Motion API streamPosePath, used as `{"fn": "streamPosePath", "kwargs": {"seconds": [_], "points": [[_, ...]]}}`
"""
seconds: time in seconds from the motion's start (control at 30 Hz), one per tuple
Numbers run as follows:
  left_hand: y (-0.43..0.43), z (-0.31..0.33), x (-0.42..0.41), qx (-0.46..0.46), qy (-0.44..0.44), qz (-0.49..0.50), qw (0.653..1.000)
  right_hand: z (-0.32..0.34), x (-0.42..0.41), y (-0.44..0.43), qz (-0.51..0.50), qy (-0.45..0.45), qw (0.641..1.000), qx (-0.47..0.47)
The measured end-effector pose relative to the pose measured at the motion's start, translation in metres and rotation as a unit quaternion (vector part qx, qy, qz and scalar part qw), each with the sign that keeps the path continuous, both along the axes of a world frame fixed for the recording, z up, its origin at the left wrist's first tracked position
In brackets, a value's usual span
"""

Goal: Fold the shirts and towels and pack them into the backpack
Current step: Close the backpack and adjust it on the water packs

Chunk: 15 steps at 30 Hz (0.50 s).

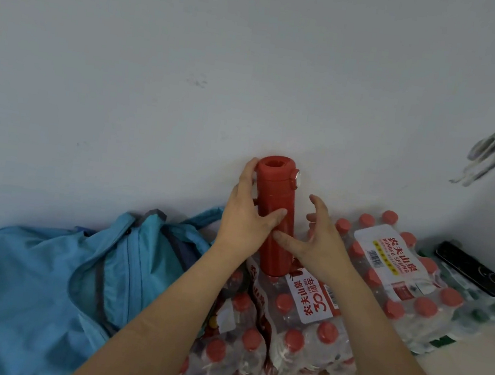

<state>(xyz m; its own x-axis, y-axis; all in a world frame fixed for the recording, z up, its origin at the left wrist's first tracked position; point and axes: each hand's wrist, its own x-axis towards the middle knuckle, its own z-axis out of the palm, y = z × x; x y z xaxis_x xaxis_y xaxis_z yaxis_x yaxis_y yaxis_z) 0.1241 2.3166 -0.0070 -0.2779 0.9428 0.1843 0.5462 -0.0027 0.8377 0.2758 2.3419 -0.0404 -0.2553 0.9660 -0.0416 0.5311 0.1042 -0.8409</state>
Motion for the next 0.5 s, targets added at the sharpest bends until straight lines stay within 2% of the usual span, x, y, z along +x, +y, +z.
{"fn": "streamPosePath", "kwargs": {"seconds": [0.1, 0.23, 0.4, 0.5], "points": [[-0.001, 0.0, -0.001, -0.017, -0.02, -0.011, 1.0, -0.004, -0.003, -0.001, 0.006, 0.0, 1.0, -0.006], [0.0, -0.002, 0.0, -0.05, -0.055, -0.01, 0.997, -0.007, -0.018, 0.001, 0.044, 0.045, 0.998, 0.002], [-0.005, -0.008, 0.005, -0.028, -0.036, -0.007, 0.999, -0.01, -0.018, 0.001, 0.015, 0.042, 0.997, 0.065], [-0.013, -0.022, 0.008, -0.046, -0.027, -0.03, 0.998, -0.016, -0.011, 0.001, 0.005, 0.047, 0.997, 0.067]]}}
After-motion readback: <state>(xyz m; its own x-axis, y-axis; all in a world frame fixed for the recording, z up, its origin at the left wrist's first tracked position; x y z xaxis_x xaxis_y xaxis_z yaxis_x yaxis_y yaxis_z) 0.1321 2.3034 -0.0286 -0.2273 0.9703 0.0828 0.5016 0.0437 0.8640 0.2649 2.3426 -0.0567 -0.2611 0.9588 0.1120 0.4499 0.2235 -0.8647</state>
